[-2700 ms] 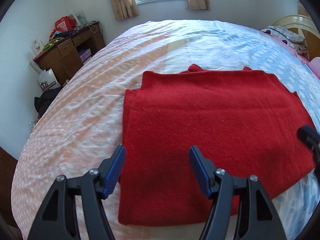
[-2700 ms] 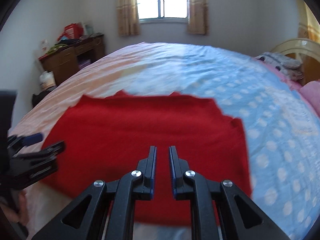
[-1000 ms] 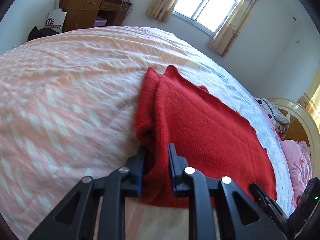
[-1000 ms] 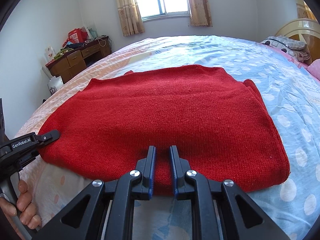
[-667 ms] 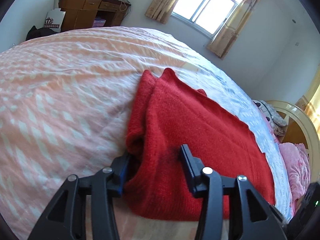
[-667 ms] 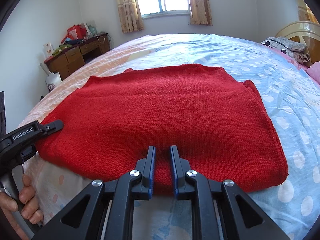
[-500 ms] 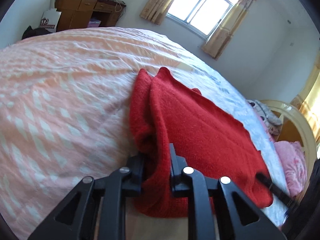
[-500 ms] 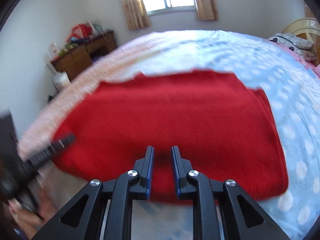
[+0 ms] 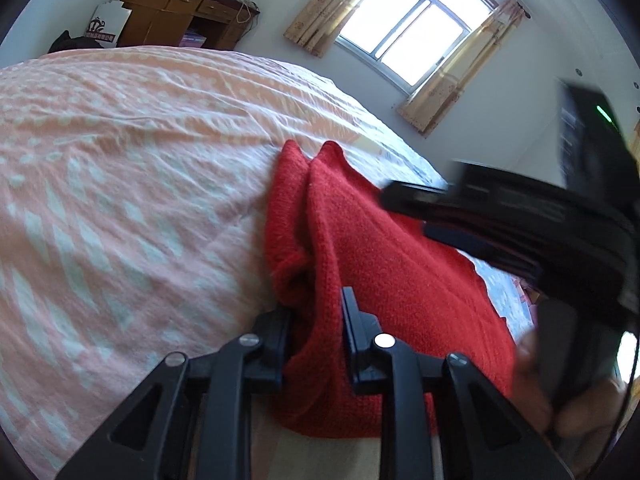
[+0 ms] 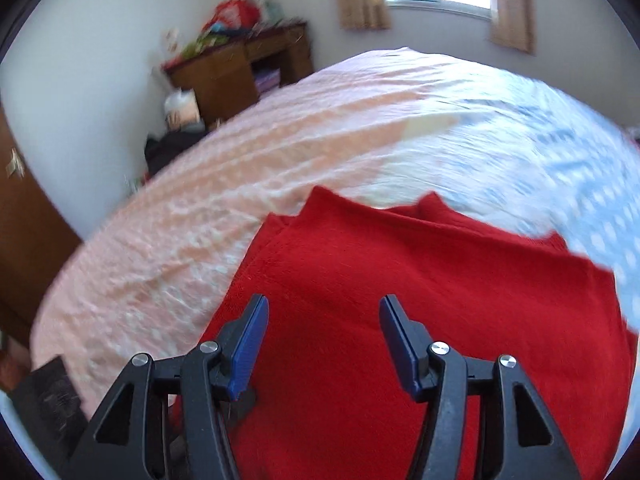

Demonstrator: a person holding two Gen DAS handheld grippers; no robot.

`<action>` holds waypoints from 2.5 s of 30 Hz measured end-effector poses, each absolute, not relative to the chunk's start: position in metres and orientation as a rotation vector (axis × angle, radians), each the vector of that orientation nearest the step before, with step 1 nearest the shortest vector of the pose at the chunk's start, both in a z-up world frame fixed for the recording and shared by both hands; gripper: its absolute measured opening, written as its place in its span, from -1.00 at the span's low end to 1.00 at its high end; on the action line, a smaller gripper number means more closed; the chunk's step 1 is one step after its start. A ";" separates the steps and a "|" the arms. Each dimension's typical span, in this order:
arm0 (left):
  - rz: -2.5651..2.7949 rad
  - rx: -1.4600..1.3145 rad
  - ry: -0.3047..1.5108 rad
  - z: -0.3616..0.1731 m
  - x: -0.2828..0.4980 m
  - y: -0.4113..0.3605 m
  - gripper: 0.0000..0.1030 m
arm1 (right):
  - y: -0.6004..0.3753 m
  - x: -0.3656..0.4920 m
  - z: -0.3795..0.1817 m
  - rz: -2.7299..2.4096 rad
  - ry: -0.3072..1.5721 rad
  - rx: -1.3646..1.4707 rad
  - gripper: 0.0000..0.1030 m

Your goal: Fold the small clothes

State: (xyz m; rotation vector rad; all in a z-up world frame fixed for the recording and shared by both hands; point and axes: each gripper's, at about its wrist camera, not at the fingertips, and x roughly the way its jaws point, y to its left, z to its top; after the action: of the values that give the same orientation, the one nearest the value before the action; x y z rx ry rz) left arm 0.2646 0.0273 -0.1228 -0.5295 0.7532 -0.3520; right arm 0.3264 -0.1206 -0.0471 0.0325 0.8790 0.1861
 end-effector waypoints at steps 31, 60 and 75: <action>-0.369 -0.505 0.754 -0.117 0.262 0.023 -0.60 | -0.099 0.371 -0.062 0.322 0.994 -0.005 -0.69; -0.417 -0.162 0.753 -0.060 0.270 -0.062 -0.64 | -0.213 0.321 -0.022 0.250 0.887 0.246 -0.73; -0.564 -0.027 0.720 -0.041 0.245 -0.137 -0.64 | -0.296 0.287 -0.012 0.157 0.846 0.273 -0.75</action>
State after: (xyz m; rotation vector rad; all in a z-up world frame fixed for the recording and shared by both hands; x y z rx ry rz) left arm 0.2453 -0.1366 -0.0409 -0.0270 0.7202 -0.5642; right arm 0.2870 -0.2965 -0.0125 0.2734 0.8464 0.1570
